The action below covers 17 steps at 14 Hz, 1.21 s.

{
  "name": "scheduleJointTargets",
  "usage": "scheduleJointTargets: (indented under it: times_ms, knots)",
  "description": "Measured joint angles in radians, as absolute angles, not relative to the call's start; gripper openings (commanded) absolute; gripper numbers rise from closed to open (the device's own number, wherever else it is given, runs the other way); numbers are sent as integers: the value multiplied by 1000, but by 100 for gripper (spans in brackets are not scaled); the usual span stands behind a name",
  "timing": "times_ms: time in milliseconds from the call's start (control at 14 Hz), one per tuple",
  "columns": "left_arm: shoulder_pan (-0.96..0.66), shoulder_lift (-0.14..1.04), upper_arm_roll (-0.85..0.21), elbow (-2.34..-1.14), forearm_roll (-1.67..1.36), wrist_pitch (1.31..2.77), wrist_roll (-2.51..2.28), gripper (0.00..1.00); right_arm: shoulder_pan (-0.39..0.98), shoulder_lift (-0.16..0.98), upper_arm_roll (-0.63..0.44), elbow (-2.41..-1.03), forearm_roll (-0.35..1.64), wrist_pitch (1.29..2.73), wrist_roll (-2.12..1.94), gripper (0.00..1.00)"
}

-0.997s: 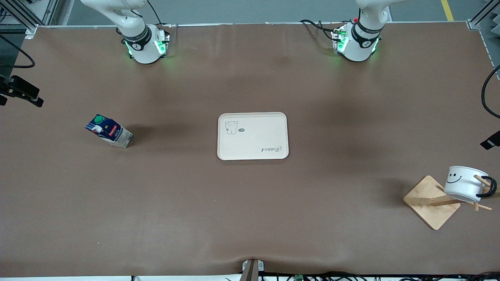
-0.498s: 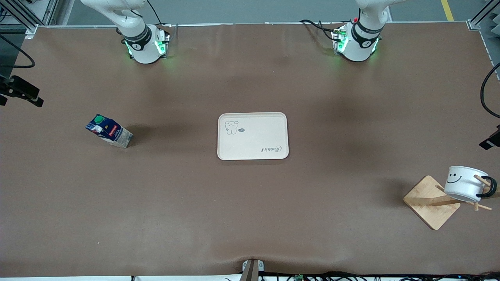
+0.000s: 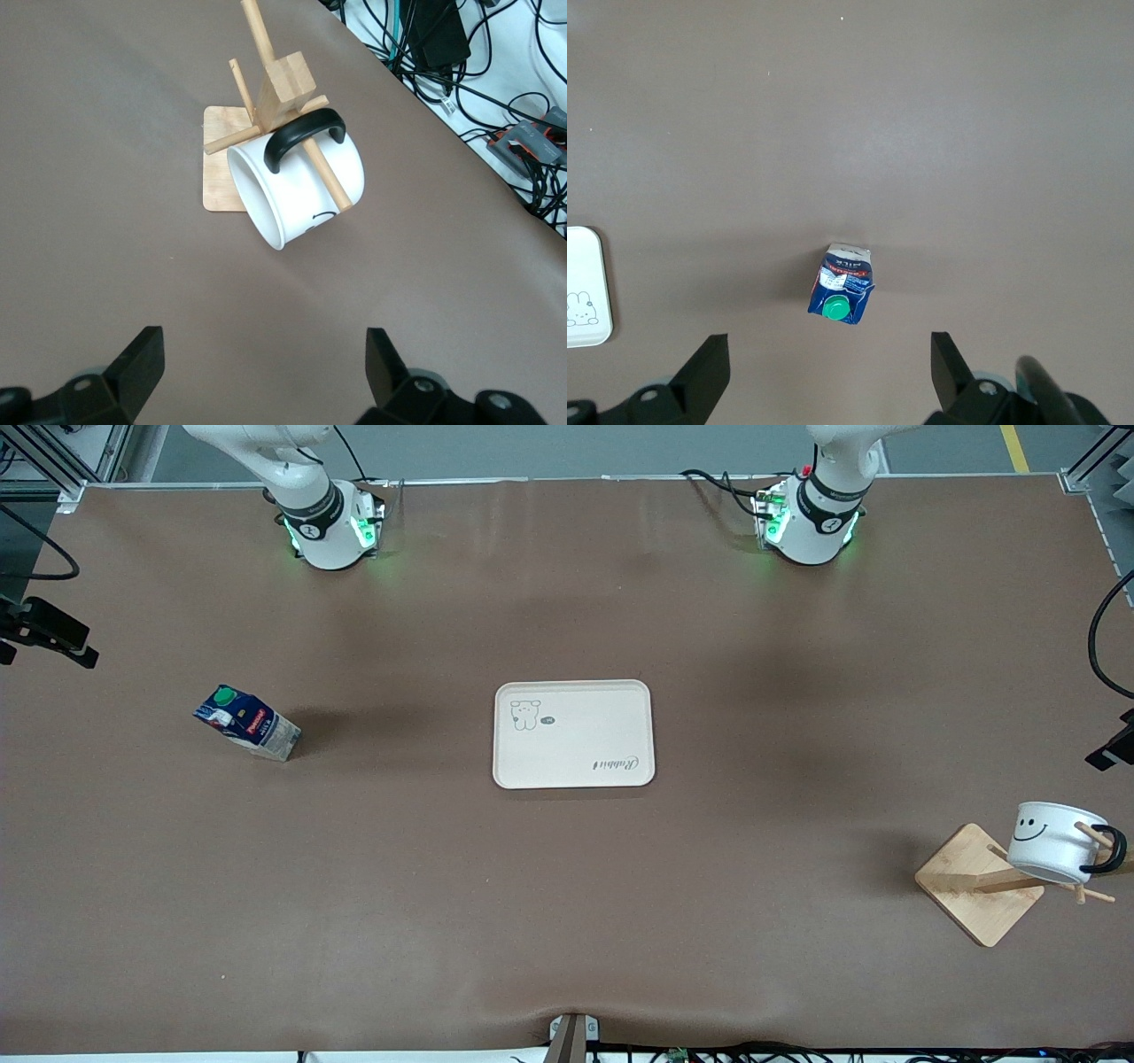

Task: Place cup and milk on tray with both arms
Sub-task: 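Grasp the white mug rim with the left gripper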

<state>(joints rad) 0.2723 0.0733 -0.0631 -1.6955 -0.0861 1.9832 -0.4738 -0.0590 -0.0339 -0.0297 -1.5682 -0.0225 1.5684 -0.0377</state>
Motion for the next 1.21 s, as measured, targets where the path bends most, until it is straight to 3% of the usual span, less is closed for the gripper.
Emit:
scheduleJointTargets:
  times_ms: [569, 925, 1210]
  knots:
    - [283, 142, -67, -1837, -130, 2261, -478, 100, -59, -34, -30, -1568, -23, 1568, -38, 100]
    - [276, 214, -79, -1845, -130, 2369, -432, 100, -66, -33, -33, -1568, -23, 1568, -38, 100]
    - [268, 250, -86, -1845, -130, 2455, -328, 82, -67, -33, -33, -1568, -23, 1568, -38, 100]
